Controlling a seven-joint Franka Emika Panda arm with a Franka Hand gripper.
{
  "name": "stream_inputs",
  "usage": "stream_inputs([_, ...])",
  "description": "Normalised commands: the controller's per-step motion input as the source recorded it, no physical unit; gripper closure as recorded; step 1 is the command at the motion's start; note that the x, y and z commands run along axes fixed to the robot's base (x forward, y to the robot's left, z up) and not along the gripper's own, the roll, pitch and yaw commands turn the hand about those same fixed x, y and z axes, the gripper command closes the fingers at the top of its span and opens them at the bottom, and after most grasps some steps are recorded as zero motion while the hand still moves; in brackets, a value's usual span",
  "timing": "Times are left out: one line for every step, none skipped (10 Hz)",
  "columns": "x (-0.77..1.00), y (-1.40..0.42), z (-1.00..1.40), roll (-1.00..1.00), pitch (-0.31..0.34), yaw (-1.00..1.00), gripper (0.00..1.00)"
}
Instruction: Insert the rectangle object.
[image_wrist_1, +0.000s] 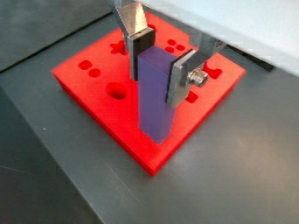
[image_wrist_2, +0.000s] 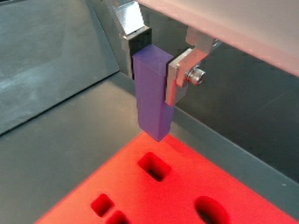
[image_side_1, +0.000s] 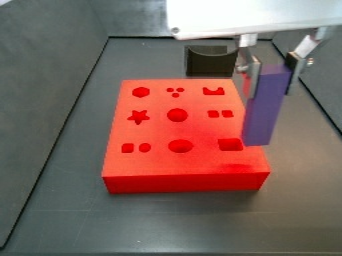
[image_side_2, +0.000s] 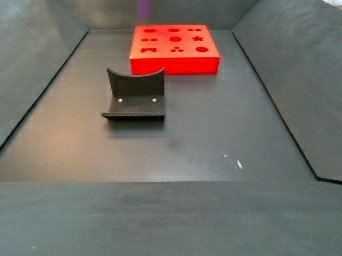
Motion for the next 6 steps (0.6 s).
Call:
stream_inputs([0.19, 0.24, -0.09, 0.17, 0.0, 0.02, 1.0])
stream_inputs([0.0, 0.26, -0.12, 0.18, 0.006, 0.15, 1.0])
stream_inputs([-0.27, 0.03, 0.0, 0.23, 0.051, 0.31, 1.0])
stream_inputs([-0.29, 0.0, 0.0, 0.27, 0.116, 0.3, 1.0])
stream_inputs([-0.2, 0.0, 0.0, 0.33, 0.204, 0.19, 1.0])
stream_inputs([-0.02, 0.0, -0.05, 0.32, 0.239, 0.09, 1.0])
